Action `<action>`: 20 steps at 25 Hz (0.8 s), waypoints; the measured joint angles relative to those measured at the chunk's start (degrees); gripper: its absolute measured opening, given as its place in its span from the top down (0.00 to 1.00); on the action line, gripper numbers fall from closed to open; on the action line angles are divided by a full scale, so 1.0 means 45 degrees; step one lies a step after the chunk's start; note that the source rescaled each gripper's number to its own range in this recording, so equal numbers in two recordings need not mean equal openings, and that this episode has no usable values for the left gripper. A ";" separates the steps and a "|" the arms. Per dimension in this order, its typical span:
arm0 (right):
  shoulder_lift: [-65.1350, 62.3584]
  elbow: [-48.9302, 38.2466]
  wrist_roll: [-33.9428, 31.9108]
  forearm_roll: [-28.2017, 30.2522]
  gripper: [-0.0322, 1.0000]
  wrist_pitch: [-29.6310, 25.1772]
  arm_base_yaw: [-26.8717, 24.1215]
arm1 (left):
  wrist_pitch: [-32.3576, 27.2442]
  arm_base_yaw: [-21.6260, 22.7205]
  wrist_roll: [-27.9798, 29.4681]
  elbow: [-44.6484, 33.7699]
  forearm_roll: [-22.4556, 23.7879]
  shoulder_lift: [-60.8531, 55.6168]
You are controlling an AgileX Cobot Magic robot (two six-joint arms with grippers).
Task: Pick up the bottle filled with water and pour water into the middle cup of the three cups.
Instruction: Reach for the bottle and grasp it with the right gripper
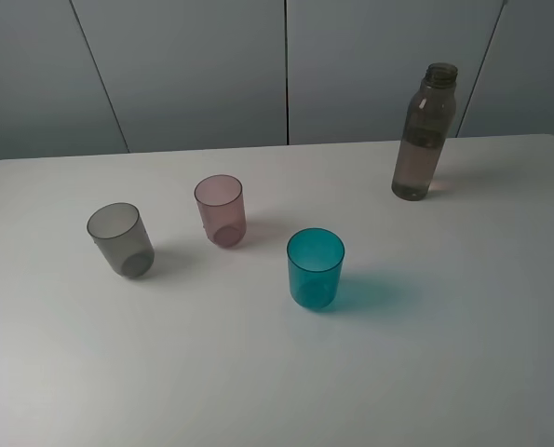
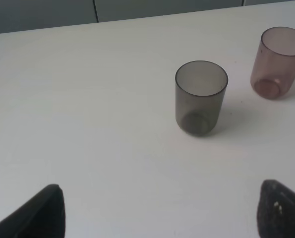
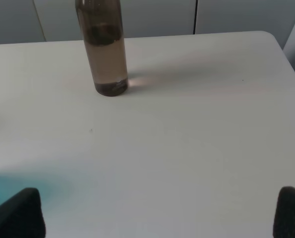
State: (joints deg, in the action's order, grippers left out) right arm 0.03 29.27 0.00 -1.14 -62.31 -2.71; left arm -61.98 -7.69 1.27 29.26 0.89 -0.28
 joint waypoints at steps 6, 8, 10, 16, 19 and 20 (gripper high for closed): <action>0.0000 0.0000 0.0000 0.0000 0.00 0.0000 0.0000 | 0.0000 0.0000 0.0000 0.0000 0.0000 0.0000; 0.0000 0.0000 0.0000 0.0000 0.00 0.0000 0.0000 | 0.0000 0.0000 0.0000 0.0000 0.0000 0.0000; 0.0000 0.0000 0.0000 0.0000 0.00 0.0000 0.0000 | 0.0000 0.0000 0.0000 0.0000 0.0000 0.0000; 0.0000 0.0000 0.0000 0.0000 0.00 0.0000 0.0000 | 0.0000 0.0000 0.0000 0.0000 0.0000 0.0000; 0.0000 0.0000 0.0000 0.0000 0.00 0.0000 0.0000 | 0.0000 0.0000 0.0000 0.0000 0.0000 0.0000; 0.0000 0.0000 0.0000 0.0000 0.00 0.0000 0.0000 | 0.0000 0.0000 0.0000 0.0000 0.0000 0.0000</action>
State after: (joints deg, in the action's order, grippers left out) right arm 0.03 29.27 0.00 -1.14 -62.31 -2.71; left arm -61.98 -7.69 1.27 29.26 0.89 -0.28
